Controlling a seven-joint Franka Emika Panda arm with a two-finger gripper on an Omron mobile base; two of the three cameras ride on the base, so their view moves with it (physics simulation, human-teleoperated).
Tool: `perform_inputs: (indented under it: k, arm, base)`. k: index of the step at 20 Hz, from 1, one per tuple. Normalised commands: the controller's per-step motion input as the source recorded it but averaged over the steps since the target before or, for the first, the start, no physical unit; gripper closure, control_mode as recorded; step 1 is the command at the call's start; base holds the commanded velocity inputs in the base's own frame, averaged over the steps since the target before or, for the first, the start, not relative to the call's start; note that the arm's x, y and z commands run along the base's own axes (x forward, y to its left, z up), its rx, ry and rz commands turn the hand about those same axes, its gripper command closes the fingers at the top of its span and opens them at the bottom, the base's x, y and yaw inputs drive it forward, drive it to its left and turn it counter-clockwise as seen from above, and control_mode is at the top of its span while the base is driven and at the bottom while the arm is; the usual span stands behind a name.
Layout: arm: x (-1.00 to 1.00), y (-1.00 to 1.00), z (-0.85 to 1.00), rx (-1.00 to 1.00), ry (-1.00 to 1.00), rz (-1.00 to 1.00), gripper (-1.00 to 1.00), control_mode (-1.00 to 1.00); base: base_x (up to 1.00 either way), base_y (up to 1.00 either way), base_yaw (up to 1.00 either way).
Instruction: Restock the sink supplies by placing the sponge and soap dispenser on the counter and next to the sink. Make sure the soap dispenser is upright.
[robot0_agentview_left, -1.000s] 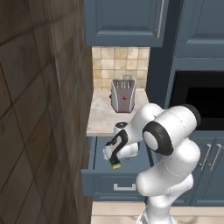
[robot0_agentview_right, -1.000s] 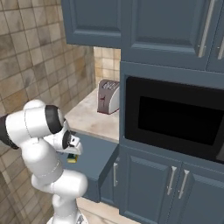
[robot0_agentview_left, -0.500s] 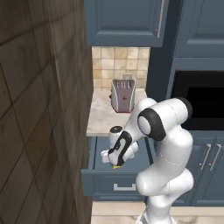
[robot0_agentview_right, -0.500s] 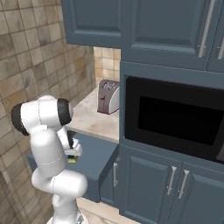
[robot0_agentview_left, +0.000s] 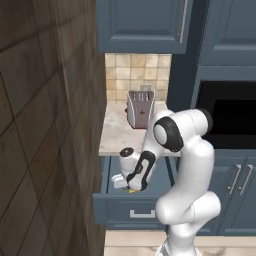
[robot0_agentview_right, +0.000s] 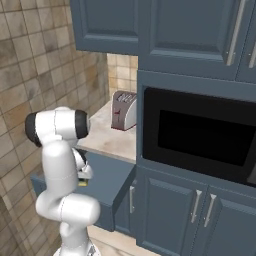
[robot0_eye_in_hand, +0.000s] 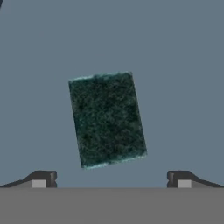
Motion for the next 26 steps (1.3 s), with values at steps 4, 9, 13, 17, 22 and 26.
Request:
perform_inputs:
  k: [4, 9, 13, 17, 22, 26]
  arm:
    - [0.33, 0.25, -0.01, -0.03, 0.04, 0.0, -1.0, -1.0]
    - [0.43, 0.07, 0.0, -0.01, 0.08, 0.0, -1.0, -1.0]
    - [0.41, 0.0, 0.0, 0.0, 0.1, 0.0, -1.0, -1.0]
    - [0.27, 0.0, 0.0, 0.0, 0.1, 0.0, -1.0, -1.0]
    - [0.06, -0.01, -0.01, 0.0, 0.06, 0.0, -1.0, -1.0]
    - [0.0, -0.1, 0.05, 0.0, 0.0, 0.0, -1.0, -1.0]
  base:
    - [0.0, 0.0, 0.0]
    - [0.0, 0.0, 0.0]
    - [0.0, 0.0, 0.0]
    - [0.0, 0.0, 0.0]
    - [0.0, 0.0, 0.0]
    - [0.0, 0.0, 0.0]
